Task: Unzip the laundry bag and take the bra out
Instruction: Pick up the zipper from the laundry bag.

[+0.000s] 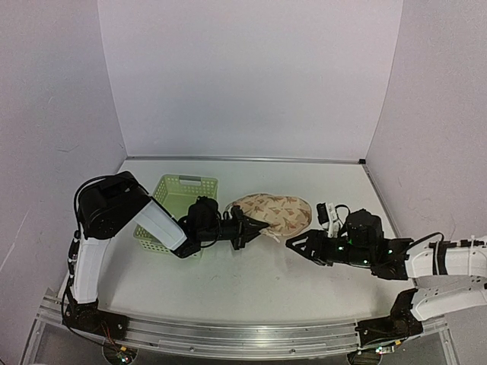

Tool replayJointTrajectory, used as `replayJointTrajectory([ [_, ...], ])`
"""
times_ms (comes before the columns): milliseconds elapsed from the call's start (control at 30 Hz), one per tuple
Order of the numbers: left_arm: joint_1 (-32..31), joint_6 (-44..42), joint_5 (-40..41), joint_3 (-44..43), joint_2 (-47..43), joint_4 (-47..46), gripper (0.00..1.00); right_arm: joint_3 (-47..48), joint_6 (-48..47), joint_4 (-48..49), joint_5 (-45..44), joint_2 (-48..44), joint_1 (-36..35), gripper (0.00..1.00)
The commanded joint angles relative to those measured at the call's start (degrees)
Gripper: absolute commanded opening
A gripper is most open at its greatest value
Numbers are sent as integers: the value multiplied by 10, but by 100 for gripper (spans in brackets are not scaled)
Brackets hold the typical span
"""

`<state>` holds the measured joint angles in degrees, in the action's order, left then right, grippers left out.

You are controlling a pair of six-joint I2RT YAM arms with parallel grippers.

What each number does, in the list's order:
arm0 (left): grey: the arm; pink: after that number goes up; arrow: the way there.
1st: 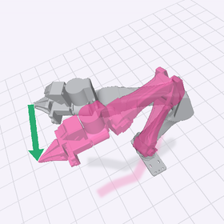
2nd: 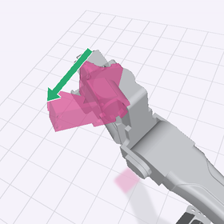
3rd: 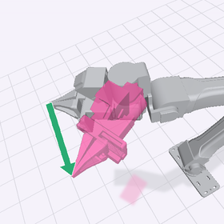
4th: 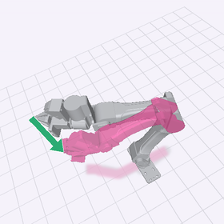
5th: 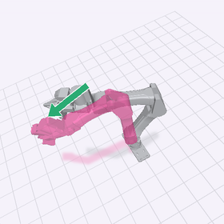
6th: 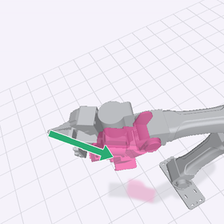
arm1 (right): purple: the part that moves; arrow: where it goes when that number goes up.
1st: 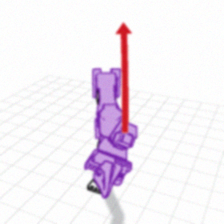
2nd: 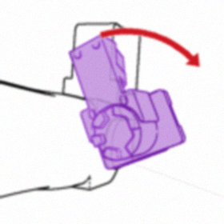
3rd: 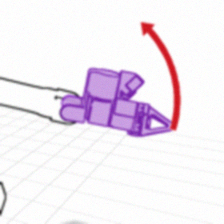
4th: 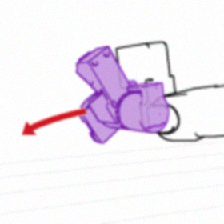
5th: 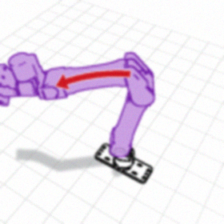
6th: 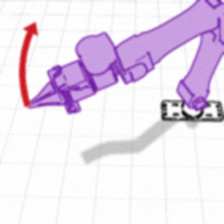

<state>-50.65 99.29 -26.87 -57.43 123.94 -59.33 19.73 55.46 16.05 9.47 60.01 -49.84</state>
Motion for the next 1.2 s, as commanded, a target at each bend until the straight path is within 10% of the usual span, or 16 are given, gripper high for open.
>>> replayJointTrajectory([
  [0,2,1,11,-11,-42,7,0,71,-116,0,0,39,-12,51],
  [1167,1,-8,10,-18,-68,77,0,158,-198,11,-95,203,-38,35],
])
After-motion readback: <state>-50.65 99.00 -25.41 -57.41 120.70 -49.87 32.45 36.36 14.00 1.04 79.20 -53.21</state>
